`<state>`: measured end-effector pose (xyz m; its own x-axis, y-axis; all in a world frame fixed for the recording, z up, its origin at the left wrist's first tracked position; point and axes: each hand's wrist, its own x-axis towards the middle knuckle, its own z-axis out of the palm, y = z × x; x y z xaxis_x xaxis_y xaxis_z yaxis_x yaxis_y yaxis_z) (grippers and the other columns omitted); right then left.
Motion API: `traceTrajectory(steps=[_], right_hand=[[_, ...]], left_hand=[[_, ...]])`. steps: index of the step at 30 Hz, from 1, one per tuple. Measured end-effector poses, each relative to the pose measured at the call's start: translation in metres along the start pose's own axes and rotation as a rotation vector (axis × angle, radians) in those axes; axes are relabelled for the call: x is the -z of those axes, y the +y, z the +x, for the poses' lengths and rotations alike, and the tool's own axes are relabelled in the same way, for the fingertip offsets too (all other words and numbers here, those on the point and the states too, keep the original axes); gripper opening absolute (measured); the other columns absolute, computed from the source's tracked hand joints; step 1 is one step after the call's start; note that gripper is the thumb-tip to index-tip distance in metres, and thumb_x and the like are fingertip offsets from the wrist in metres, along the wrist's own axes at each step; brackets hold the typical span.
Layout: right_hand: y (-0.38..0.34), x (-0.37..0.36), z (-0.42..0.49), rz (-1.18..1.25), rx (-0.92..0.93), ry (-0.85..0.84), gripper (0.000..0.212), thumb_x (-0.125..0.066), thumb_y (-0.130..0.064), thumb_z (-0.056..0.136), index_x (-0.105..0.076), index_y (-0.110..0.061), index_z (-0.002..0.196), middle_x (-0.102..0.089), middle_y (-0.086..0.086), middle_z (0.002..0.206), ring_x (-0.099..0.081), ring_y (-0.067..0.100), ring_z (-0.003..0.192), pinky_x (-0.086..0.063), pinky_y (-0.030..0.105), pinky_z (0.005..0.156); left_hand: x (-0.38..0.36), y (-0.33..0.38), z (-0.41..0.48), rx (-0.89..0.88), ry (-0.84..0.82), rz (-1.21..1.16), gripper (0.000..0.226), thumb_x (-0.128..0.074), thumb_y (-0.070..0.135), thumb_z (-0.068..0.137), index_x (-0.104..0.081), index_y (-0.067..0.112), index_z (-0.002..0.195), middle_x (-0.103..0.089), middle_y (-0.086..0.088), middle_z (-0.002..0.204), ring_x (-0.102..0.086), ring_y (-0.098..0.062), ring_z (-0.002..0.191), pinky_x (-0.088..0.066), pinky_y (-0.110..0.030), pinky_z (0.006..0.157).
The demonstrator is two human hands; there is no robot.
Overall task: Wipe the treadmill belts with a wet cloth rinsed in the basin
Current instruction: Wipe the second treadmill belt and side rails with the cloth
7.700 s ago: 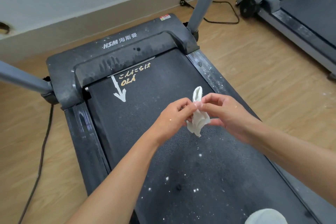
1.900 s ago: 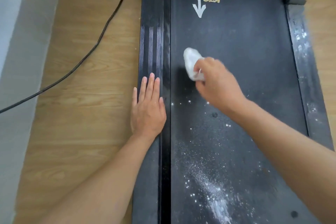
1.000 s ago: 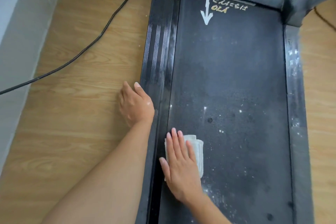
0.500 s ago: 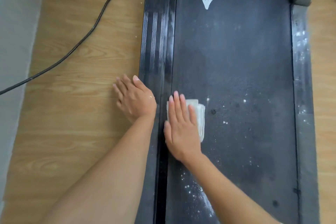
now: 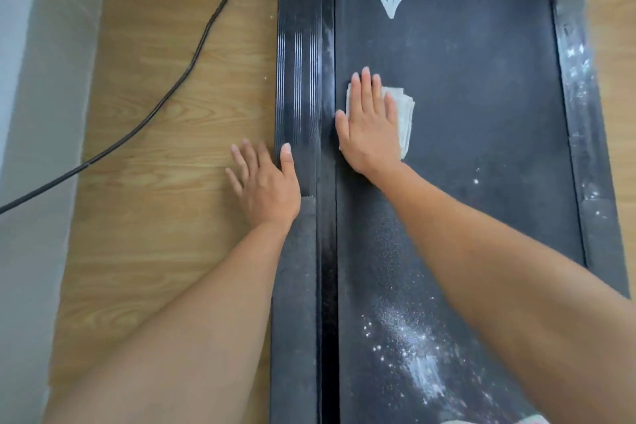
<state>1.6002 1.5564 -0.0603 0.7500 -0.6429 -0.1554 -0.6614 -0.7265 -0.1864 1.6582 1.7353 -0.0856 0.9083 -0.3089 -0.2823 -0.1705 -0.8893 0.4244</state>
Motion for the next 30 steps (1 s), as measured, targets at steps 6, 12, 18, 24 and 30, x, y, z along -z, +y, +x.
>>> traceTrajectory(steps=[6,12,18,24,30], right_hand=[[-0.004,-0.036,-0.263,-0.058,0.227,-0.141,0.070,-0.035,-0.044,0.111,-0.014,-0.012,0.168,0.002,0.004,0.178,-0.002,0.023,0.164,-0.018,0.051,0.126],[0.017,-0.024,-0.102,-0.069,0.119,-0.051,0.074,-0.023,-0.057,0.109,-0.012,-0.016,0.169,-0.004,0.002,0.177,0.000,0.021,0.164,-0.008,0.046,0.131],[0.067,0.012,0.011,-0.042,-0.074,-0.012,0.080,-0.017,-0.063,0.107,-0.001,-0.015,0.169,0.005,0.003,0.177,0.007,0.021,0.163,-0.004,0.049,0.132],[0.039,-0.031,-0.281,-0.085,0.033,-0.155,0.075,-0.024,-0.053,0.111,-0.009,-0.008,0.168,0.005,0.009,0.177,-0.004,0.030,0.163,-0.007,0.049,0.131],[0.069,-0.007,-0.106,-0.059,-0.013,-0.048,0.086,-0.016,-0.068,0.105,-0.005,-0.012,0.169,0.005,0.004,0.177,0.005,0.022,0.164,-0.006,0.048,0.131]], left_hand=[[-0.008,0.004,-0.001,0.028,0.100,0.010,0.087,-0.006,0.067,0.100,-0.045,0.014,0.156,-0.028,-0.008,0.171,-0.006,-0.025,0.162,-0.003,-0.052,0.130],[-0.009,0.003,-0.002,0.019,0.128,0.059,0.080,-0.011,0.064,0.103,-0.044,0.014,0.156,-0.027,-0.010,0.171,-0.008,-0.028,0.162,-0.008,-0.051,0.130],[-0.008,0.002,-0.001,0.008,0.108,0.053,0.077,-0.013,0.064,0.105,-0.043,0.015,0.157,-0.026,-0.010,0.171,-0.008,-0.028,0.162,-0.009,-0.052,0.130],[-0.008,0.004,-0.001,0.012,0.118,0.012,0.081,-0.011,0.065,0.103,-0.045,0.014,0.156,-0.028,-0.011,0.171,-0.011,-0.028,0.161,-0.011,-0.052,0.129],[-0.010,0.001,0.002,0.011,0.125,0.002,0.079,-0.012,0.064,0.105,-0.044,0.013,0.156,-0.028,-0.010,0.171,-0.011,-0.027,0.161,-0.011,-0.051,0.129]])
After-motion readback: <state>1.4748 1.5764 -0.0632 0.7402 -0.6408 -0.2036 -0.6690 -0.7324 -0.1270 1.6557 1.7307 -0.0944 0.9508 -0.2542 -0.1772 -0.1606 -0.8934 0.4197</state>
